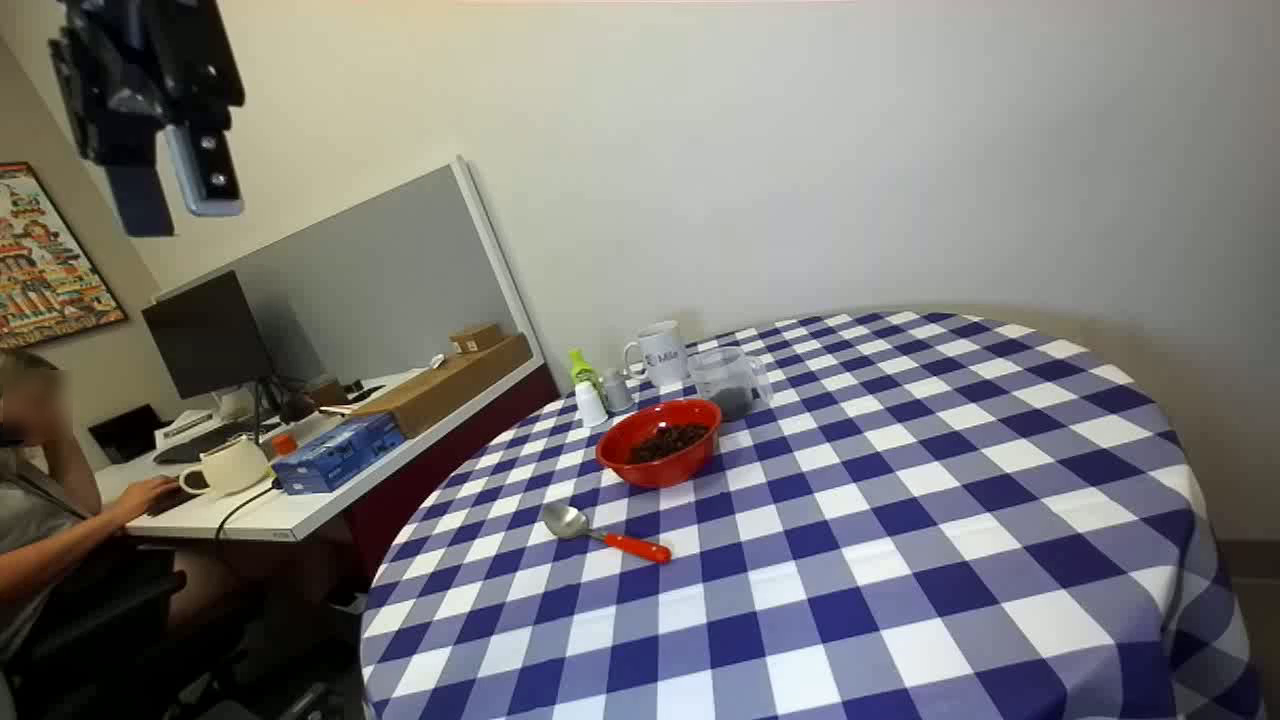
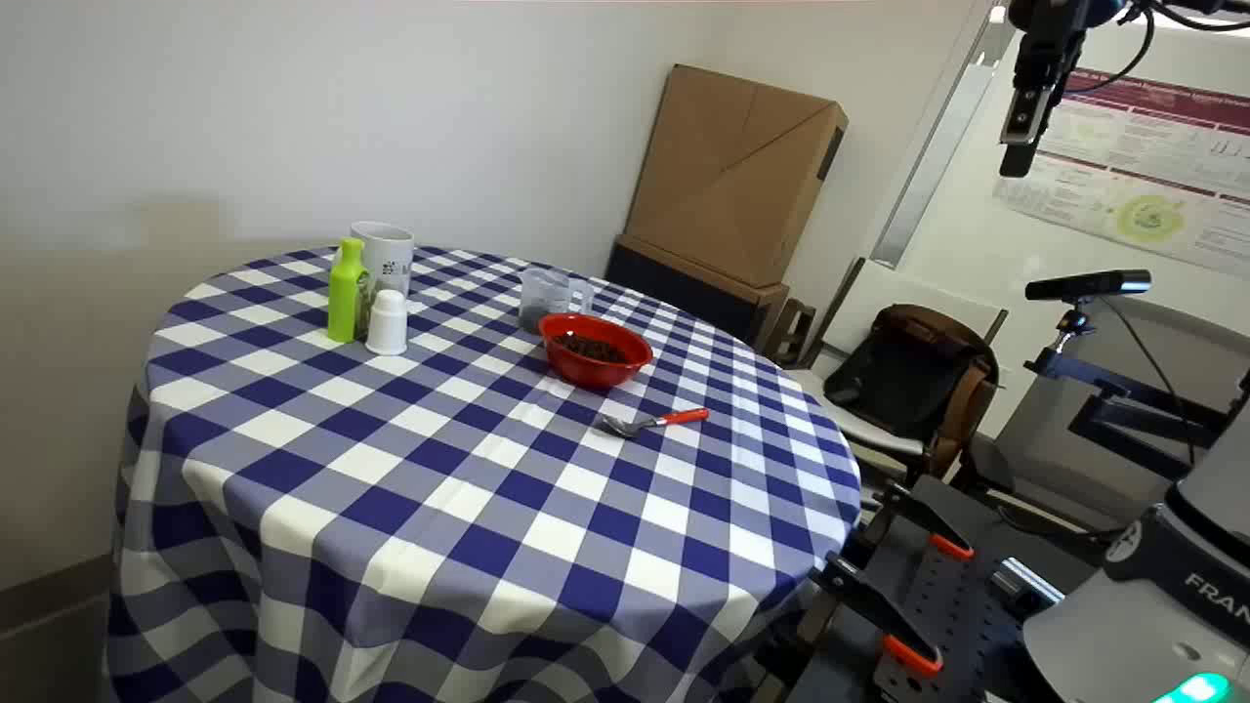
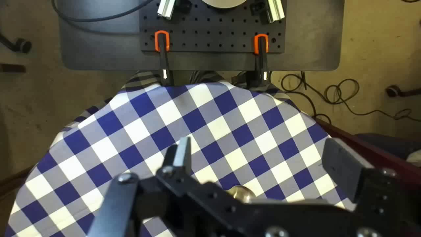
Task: Put a spoonful of the things in the red bowl into the jug
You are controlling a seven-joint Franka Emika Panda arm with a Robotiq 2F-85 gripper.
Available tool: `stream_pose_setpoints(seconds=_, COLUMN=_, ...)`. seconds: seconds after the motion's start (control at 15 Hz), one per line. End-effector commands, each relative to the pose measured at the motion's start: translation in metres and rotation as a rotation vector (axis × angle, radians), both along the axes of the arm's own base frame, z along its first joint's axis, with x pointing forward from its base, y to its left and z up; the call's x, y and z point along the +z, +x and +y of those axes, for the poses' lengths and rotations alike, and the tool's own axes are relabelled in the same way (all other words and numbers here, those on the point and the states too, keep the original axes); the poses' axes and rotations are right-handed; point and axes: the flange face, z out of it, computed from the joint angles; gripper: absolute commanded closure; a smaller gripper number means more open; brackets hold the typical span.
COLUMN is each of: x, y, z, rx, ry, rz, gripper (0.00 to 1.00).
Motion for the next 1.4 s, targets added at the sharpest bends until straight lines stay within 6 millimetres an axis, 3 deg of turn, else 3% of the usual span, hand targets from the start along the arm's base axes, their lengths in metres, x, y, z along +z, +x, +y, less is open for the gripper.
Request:
stream_pose_setpoints(seconds=0.0, x=0.0, y=0.0, z=0.0, rx=0.0, ry=0.0, rz=0.001, gripper=0.0)
stream_pose_setpoints(seconds=0.27, x=0.001, y=0.004, z=0.008, rx=0.021, ry=-0.204, rz=-0.086, gripper=0.0)
stream_pose_setpoints(seconds=0.6, x=-0.031, y=0.028, z=0.023, rx=0.228, ry=-0.41, rz=-0.144, gripper=0.0)
stream_pose_setpoints(seconds=0.93, x=-0.077, y=0.056, z=0.02, rx=0.487, ry=-0.317, rz=-0.165, gripper=0.0)
stream_pose_setpoints(seconds=1.33, x=-0.14, y=0.108, z=-0.018, rx=0.76, ry=-0.193, rz=-0.093, gripper=0.0)
